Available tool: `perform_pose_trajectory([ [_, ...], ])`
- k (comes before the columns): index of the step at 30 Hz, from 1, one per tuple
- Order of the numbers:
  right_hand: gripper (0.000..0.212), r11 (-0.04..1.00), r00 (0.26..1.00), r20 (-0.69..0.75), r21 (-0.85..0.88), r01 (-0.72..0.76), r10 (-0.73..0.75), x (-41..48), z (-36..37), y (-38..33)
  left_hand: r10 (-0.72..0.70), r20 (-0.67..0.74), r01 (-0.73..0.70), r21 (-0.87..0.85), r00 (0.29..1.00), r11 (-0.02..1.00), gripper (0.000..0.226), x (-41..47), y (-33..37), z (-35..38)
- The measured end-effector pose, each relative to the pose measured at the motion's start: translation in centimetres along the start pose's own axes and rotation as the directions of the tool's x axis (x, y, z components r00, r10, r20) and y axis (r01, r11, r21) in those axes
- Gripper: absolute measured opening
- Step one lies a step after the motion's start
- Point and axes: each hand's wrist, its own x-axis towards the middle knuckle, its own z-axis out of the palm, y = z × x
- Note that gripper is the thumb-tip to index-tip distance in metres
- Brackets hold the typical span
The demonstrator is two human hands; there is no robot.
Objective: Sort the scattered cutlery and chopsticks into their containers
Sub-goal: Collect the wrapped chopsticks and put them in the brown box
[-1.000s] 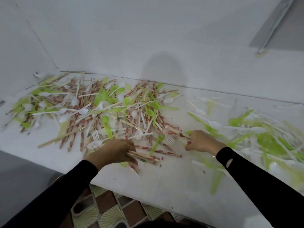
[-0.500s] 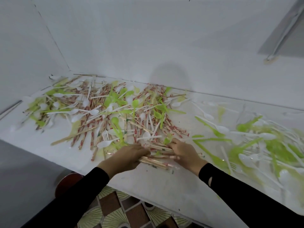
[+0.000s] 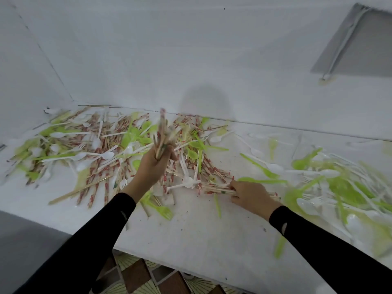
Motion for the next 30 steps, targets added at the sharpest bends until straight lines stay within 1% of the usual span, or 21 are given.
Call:
perform_pose_trajectory([
  [2, 0.029, 1.000, 0.999, 0.054, -0.007, -0.007, 0.008, -0.4, -1.0, 1.5, -0.032, -0.061, 0.025, -0.109, 0.998, 0.994, 0.015, 1.3, 0.3, 0.0],
  [3, 0.031, 1.000, 0.996, 0.084, -0.012, -0.012, 0.013, -0.8, -1.6, 2.2, -0.038, -0.062, 0.032, -0.089, 0.997, 0.995, 0.012, 2.0, 0.1, 0.0],
  [4, 0.032, 0.999, 0.993, 0.110, -0.025, -0.029, 0.031, -1.0, -2.3, 2.9, -0.041, -0.033, 0.041, -0.004, 0.999, 0.999, 0.009, 2.7, -0.3, -0.1],
  [5, 0.030, 0.998, 0.989, 0.137, -0.036, -0.053, 0.058, -1.3, -2.9, 3.6, -0.044, 0.037, 0.039, 0.129, 0.998, 0.991, 0.009, 3.4, -1.0, -0.2],
  [6, 0.029, 0.997, 0.983, 0.166, -0.040, -0.070, 0.076, -1.5, -3.7, 4.2, -0.062, 0.137, 0.022, 0.277, 0.989, 0.961, 0.011, 3.9, -1.7, -0.2],
  [7, 0.027, 0.996, 0.975, 0.202, -0.035, -0.083, 0.089, -1.6, -4.4, 4.6, -0.099, 0.249, -0.019, 0.433, 0.963, 0.901, 0.014, 4.5, -2.9, -0.1],
  [8, 0.021, 0.995, 0.967, 0.236, -0.016, -0.096, 0.098, -1.5, -5.0, 5.0, -0.151, 0.353, -0.090, 0.580, 0.924, 0.809, 0.016, 5.0, -4.0, 0.0],
  [9, 0.016, 0.993, 0.960, 0.258, 0.022, -0.118, 0.108, -1.6, -5.7, 5.4, -0.212, 0.433, -0.166, 0.684, 0.876, 0.710, 0.018, 5.5, -5.1, 0.3],
  [10, 0.012, 0.987, 0.959, 0.260, 0.073, -0.140, 0.117, -1.5, -6.2, 5.8, -0.265, 0.479, -0.222, 0.740, 0.837, 0.635, 0.021, 5.6, -6.1, 0.6],
  [11, 0.012, 0.980, 0.965, 0.229, 0.126, -0.157, 0.125, -1.6, -6.7, 6.2, -0.291, 0.502, -0.256, 0.761, 0.814, 0.596, 0.024, 5.7, -7.0, 0.8],
  [13, 0.024, 0.952, 0.974, 0.182, 0.247, -0.180, 0.137, -1.7, -7.6, 6.9, -0.285, 0.496, -0.252, 0.761, 0.820, 0.598, 0.026, 5.5, -8.2, 1.1],
  [15, 0.031, 0.894, 0.969, 0.213, 0.401, -0.202, 0.124, -2.1, -8.4, 7.4, -0.228, 0.496, -0.266, 0.735, 0.838, 0.624, 0.021, 5.5, -8.7, 1.2],
  [18, 0.034, 0.808, 0.955, 0.271, 0.532, -0.252, 0.120, -3.1, -9.3, 7.5, -0.092, 0.534, -0.371, 0.691, 0.841, 0.620, 0.016, 6.0, -8.9, 0.8],
  [20, 0.032, 0.709, 0.949, 0.273, 0.637, -0.303, 0.161, -3.4, -9.4, 7.8, 0.027, 0.499, -0.397, 0.656, 0.866, 0.642, 0.012, 6.7, -8.2, 0.9],
  [22, 0.032, 0.540, 0.936, 0.288, 0.764, -0.353, 0.204, -3.2, -9.1, 8.3, 0.068, 0.418, -0.338, 0.617, 0.906, 0.711, 0.010, 7.5, -6.5, 1.4],
  [23, 0.033, 0.458, 0.925, 0.302, 0.805, -0.377, 0.230, -3.2, -8.9, 8.6, 0.067, 0.381, -0.297, 0.588, 0.922, 0.752, 0.012, 7.9, -5.4, 1.7],
  [25, 0.034, 0.326, 0.900, 0.340, 0.847, -0.420, 0.274, -3.2, -8.3, 9.3, 0.066, 0.308, -0.217, 0.488, 0.949, 0.846, 0.019, 8.6, -3.2, 2.6],
  [27, 0.028, 0.234, 0.876, 0.377, 0.862, -0.451, 0.301, -3.8, -8.0, 9.9, 0.067, 0.236, -0.153, 0.366, 0.969, 0.918, 0.023, 9.2, -1.0, 3.8],
  [29, 0.025, 0.189, 0.862, 0.396, 0.864, -0.467, 0.318, -4.7, -8.0, 10.4, 0.059, 0.173, -0.107, 0.282, 0.983, 0.953, 0.023, 9.8, 0.7, 5.4],
  [30, 0.025, 0.161, 0.856, 0.395, 0.871, -0.465, 0.334, -5.2, -8.2, 10.8, 0.045, 0.157, -0.078, 0.213, 0.987, 0.974, 0.021, 10.0, 1.8, 6.4],
])
